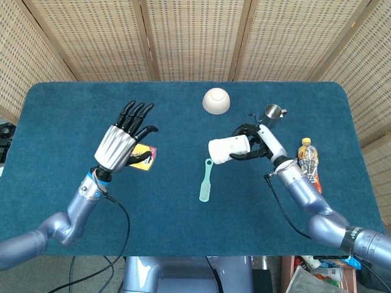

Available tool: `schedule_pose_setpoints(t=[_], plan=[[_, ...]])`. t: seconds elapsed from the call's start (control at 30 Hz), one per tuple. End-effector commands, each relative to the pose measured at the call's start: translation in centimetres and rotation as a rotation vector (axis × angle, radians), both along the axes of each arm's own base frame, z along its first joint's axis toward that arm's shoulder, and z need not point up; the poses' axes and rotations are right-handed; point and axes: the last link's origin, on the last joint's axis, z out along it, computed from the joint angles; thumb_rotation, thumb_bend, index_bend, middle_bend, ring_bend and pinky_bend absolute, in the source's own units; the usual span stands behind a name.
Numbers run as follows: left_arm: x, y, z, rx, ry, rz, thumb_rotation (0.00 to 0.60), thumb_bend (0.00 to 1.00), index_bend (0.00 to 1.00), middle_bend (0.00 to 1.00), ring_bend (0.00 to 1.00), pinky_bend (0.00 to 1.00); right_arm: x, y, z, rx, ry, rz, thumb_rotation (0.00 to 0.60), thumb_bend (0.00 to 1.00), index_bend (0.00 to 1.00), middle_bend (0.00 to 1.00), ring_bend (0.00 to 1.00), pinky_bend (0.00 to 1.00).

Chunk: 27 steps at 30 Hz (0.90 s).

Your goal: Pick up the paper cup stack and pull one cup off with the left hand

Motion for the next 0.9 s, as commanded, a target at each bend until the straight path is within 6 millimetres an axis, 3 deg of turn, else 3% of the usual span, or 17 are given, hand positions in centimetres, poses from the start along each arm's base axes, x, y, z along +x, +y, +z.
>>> schedule_pose_setpoints(t=[0.03, 0.43, 0.67, 0.9], plan=[[1.9, 0.9, -1.7, -0.006, -0.033, -0.008, 0.600, 0.12, 0.39, 0.00, 0.00, 0.00, 0.4, -0.1, -0.2, 0.017, -0.031, -0.016, 0.600, 0.44, 0.57, 0.55, 0.42, 0.65], [6.1, 2.9, -6.7, -0.048, -0.038, 0.015, 0.600, 0.12, 0.39, 0.00, 0.00, 0.00, 1.5, 0.3, -1.4, 0.074, -0.091, -0.051, 0.600, 0.44, 0.58, 0.55, 0.42, 0.65], [8.1, 2.6, -8.0, -0.071, -0.073, -0.001, 0.600, 0.12, 0.39, 0.00, 0.00, 0.00, 1.9, 0.6, -1.7, 0.081, -0.122, -0.050, 0.600, 0.44, 0.58, 0.55, 0.42, 0.65], [8.9, 2.1, -8.9, -0.085, -0.092, -0.019, 0.600, 0.12, 0.43, 0.00, 0.00, 0.00, 2.0, 0.5, -2.0, 0.073, -0.119, -0.051, 0.600, 0.44, 0.58, 0.55, 0.42, 0.65]])
